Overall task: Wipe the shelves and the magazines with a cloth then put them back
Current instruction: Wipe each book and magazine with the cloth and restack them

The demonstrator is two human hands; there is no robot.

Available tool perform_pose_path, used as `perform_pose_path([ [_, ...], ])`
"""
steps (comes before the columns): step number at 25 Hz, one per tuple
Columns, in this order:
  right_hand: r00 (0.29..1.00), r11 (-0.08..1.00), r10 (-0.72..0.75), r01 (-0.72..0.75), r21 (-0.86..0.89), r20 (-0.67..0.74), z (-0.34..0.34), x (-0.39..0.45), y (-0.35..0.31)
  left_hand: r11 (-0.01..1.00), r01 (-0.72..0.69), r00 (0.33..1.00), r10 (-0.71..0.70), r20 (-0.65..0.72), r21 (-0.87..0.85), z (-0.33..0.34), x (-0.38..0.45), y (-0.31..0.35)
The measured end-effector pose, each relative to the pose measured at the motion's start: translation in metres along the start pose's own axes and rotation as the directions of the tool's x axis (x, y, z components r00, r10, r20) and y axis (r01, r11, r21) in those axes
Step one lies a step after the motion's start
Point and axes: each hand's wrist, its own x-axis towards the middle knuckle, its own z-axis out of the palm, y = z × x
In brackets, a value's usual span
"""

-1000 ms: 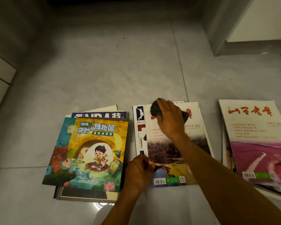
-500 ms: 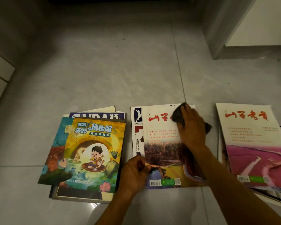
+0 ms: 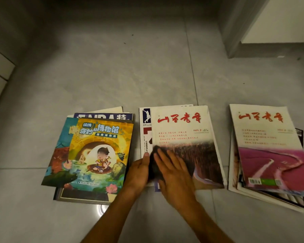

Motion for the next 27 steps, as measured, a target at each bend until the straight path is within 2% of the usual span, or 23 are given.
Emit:
perform_pose_path([
  [2,0.999,0.999,-0.036,0.035,0.041,0.010,0.008,-0.043,-0.012,0.999,-0.031,1.000,0.031,-0.006,0.035,0.001,0.002,-0.003],
  [4,0.997,0.997,-0.075,0.075,0.006,0.015,0.008,-0.055,0.012,0.998,-0.048,0.999,0.048,0.000,0.035,0.006,0.002,-0.006],
  [5,0.999,1.000,-0.031,0.031,-0.001,0.014,0.004,-0.059,0.033,0.998,-0.058,0.998,0.058,0.003,0.032,0.008,0.000,-0.005],
  [7,0.989,0.989,0.148,-0.147,0.019,-0.021,-0.008,-0.069,0.071,0.993,-0.096,0.995,0.096,0.010,0.063,0.009,-0.001,-0.004],
  [9,0.954,0.956,0.293,-0.292,0.024,-0.069,-0.014,-0.077,0.082,0.987,-0.120,0.993,0.122,-0.005,0.110,0.009,-0.002,-0.004],
  [10,0.944,0.948,0.318,-0.319,0.008,-0.091,-0.013,-0.075,0.076,0.982,-0.128,0.991,0.131,-0.015,0.137,0.008,-0.002,-0.005],
  [12,0.954,0.960,0.272,-0.278,-0.030,-0.123,-0.004,-0.056,0.050,0.970,-0.135,0.990,0.141,-0.016,0.202,0.009,-0.002,-0.005],
  [15,0.998,0.995,0.038,-0.042,-0.095,-0.050,-0.002,0.004,0.033,0.939,-0.181,0.983,0.183,0.021,0.292,0.010,-0.007,-0.007],
  [16,1.000,0.995,0.002,-0.005,-0.102,-0.030,-0.005,0.028,0.039,0.934,-0.195,0.980,0.196,0.028,0.299,0.010,-0.008,-0.008],
  [18,0.999,0.997,0.049,-0.050,-0.067,-0.025,-0.015,0.075,0.061,0.949,-0.187,0.982,0.185,0.033,0.252,0.011,-0.007,-0.012],
  [20,0.978,0.980,0.197,-0.199,-0.023,-0.063,-0.027,0.113,0.094,0.960,-0.160,0.987,0.155,0.042,0.229,0.013,-0.007,-0.012],
  [22,0.955,0.958,0.286,-0.286,0.014,-0.074,-0.040,0.132,0.125,0.956,-0.164,0.986,0.160,0.038,0.242,0.013,-0.008,-0.009],
  [24,0.955,0.959,0.284,-0.281,0.044,-0.085,-0.043,0.122,0.136,0.953,-0.174,0.985,0.173,0.023,0.249,0.012,-0.006,-0.007],
  [27,0.940,0.953,0.304,-0.299,0.056,-0.156,-0.031,0.056,0.121,0.950,-0.173,0.984,0.178,0.007,0.259,0.011,-0.004,-0.008],
])
